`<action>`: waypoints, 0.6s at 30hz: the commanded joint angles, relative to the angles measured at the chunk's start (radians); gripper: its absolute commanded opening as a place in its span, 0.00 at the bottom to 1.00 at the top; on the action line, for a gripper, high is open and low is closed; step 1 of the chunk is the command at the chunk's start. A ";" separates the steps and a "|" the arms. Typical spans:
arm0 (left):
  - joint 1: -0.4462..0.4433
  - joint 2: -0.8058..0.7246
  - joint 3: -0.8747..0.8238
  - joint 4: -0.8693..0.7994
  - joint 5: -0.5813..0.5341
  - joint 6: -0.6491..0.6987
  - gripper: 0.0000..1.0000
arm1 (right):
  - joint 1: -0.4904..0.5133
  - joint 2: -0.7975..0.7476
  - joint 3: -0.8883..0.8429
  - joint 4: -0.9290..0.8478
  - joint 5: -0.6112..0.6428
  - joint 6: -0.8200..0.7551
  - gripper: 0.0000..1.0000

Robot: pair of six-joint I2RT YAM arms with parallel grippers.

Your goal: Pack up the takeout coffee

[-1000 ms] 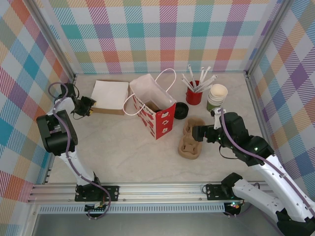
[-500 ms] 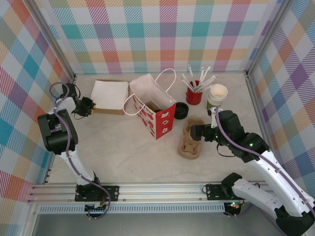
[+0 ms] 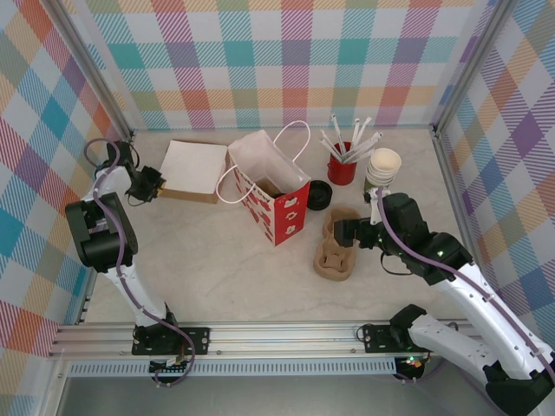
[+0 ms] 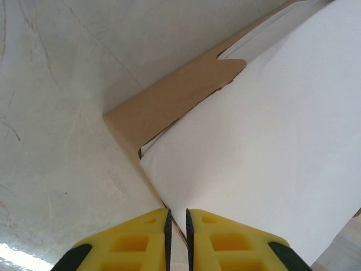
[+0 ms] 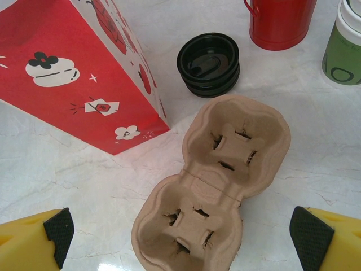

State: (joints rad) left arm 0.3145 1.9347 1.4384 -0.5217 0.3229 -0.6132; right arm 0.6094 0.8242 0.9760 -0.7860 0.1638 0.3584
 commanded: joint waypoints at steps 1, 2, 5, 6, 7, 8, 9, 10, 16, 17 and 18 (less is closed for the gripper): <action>-0.010 -0.020 0.037 -0.027 -0.014 0.019 0.19 | 0.001 0.006 -0.003 0.023 -0.012 -0.009 1.00; -0.009 -0.017 0.046 -0.031 -0.016 0.022 0.19 | 0.001 0.005 -0.003 0.022 -0.012 -0.009 1.00; -0.010 -0.007 0.087 -0.057 -0.028 0.037 0.23 | 0.001 0.005 -0.003 0.017 -0.008 -0.012 1.00; -0.009 -0.001 0.105 -0.070 -0.037 0.043 0.27 | 0.001 0.006 -0.003 0.017 -0.006 -0.012 1.00; -0.009 0.007 0.122 -0.083 -0.047 0.053 0.29 | 0.001 0.007 -0.005 0.015 -0.005 -0.012 1.00; -0.009 0.014 0.140 -0.097 -0.056 0.060 0.30 | 0.001 0.006 -0.006 0.017 -0.003 -0.013 1.00; -0.009 0.026 0.155 -0.106 -0.065 0.064 0.31 | 0.001 0.007 -0.007 0.018 -0.003 -0.012 1.00; -0.009 0.036 0.169 -0.117 -0.073 0.071 0.32 | 0.001 0.008 -0.008 0.020 -0.003 -0.012 1.00; -0.009 0.084 0.212 -0.148 -0.096 0.084 0.35 | 0.001 0.015 -0.010 0.016 -0.004 -0.014 1.00; -0.009 0.088 0.216 -0.153 -0.106 0.085 0.37 | 0.001 0.017 -0.010 0.017 -0.001 -0.015 1.00; -0.009 0.093 0.217 -0.156 -0.115 0.087 0.38 | 0.001 0.018 -0.010 0.016 0.000 -0.015 1.00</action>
State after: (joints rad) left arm 0.3115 2.0037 1.6321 -0.6254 0.2443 -0.5514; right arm 0.6094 0.8410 0.9760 -0.7860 0.1642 0.3576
